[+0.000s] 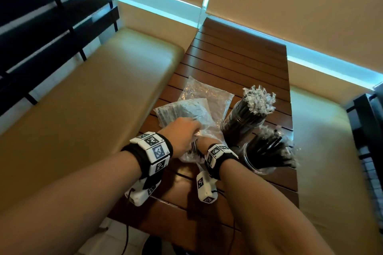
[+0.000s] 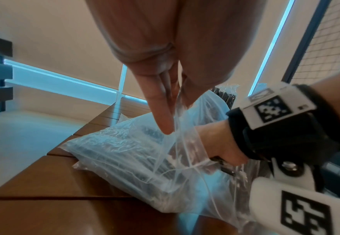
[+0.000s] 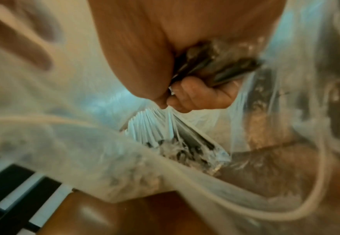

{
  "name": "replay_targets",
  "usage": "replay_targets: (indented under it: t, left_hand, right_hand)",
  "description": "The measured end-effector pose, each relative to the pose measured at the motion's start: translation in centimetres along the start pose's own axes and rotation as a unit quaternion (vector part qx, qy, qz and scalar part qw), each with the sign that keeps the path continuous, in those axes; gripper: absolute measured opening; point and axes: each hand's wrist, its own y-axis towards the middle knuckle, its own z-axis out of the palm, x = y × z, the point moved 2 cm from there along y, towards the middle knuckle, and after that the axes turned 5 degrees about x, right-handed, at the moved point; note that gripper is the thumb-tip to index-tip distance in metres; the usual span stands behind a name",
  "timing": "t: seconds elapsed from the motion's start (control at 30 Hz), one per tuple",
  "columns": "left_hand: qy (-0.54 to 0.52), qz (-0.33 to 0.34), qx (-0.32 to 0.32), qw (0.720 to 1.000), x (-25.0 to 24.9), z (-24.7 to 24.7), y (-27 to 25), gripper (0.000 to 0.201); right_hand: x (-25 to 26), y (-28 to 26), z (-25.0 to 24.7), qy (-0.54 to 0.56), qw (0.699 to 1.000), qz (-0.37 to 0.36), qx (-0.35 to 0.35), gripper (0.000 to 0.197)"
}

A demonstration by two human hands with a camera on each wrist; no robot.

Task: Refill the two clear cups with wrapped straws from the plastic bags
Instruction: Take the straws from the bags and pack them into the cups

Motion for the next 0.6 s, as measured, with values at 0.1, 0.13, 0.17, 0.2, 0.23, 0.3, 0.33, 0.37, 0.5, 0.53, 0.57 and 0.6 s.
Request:
replay_targets:
  t: [0.1, 0.13, 0.17, 0.2, 0.23, 0.3, 0.33, 0.37, 0.5, 0.53, 0.57, 0.6]
  left_hand:
    - [-0.028, -0.006, -0.03, 0.999, -0.6, -0.2, 0.5, 0.005]
    - [-0.033, -0.003, -0.037, 0.999, -1.0, -0.3, 0.6, 0.005]
    - [-0.033, 0.004, -0.043, 0.999, -1.5, -0.3, 0.7, 0.006]
    - [-0.028, 0.012, -0.043, 0.999, -2.0, -0.4, 0.7, 0.006]
    - [-0.022, 0.02, -0.042, 0.999, -2.4, -0.3, 0.7, 0.007]
    - [-0.014, 0.028, -0.043, 0.999, -2.8, -0.2, 0.6, 0.006]
    - [-0.013, 0.026, -0.045, 0.999, -2.7, -0.1, 0.6, 0.006]
    - [-0.014, 0.021, -0.048, 0.999, -2.6, -0.1, 0.6, 0.007]
    - [-0.042, -0.007, -0.051, 0.998, -1.8, 0.0, 0.4, 0.009]
    - [-0.045, -0.013, -0.049, 0.998, -1.8, 0.1, 0.4, 0.009]
    - [-0.045, -0.017, -0.046, 0.998, -1.8, 0.1, 0.4, 0.009]
    - [-0.045, -0.019, -0.047, 0.998, -1.9, 0.2, 0.4, 0.009]
  right_hand:
    - [-1.0, -0.5, 0.5, 0.073, 0.996, 0.025, -0.051, 0.038]
    - [-1.6, -1.1, 0.6, 0.084, 0.994, 0.047, -0.055, 0.044]
    - [-2.1, -1.7, 0.7, 0.079, 0.993, 0.071, -0.059, 0.048]
    - [-2.6, -2.0, 0.9, 0.078, 0.991, 0.085, -0.064, 0.047]
    - [-2.8, -2.5, 1.1, 0.08, 0.99, 0.098, -0.061, 0.045]
    - [-3.3, -2.9, 1.6, 0.092, 0.988, 0.104, -0.061, 0.045]
    - [-3.4, -3.1, 1.5, 0.092, 0.988, 0.105, -0.072, 0.045]
    - [-3.2, -3.6, 1.1, 0.09, 0.987, 0.105, -0.087, 0.043]
    - [-2.3, -4.5, -0.1, 0.066, 0.991, 0.057, -0.101, 0.031]
    - [-2.1, -4.8, -0.4, 0.067, 0.992, 0.044, -0.1, 0.03]
    - [-2.0, -5.4, -0.7, 0.066, 0.992, 0.041, -0.099, 0.029]
    - [-2.1, -5.7, -1.1, 0.059, 0.992, 0.043, -0.105, 0.03]
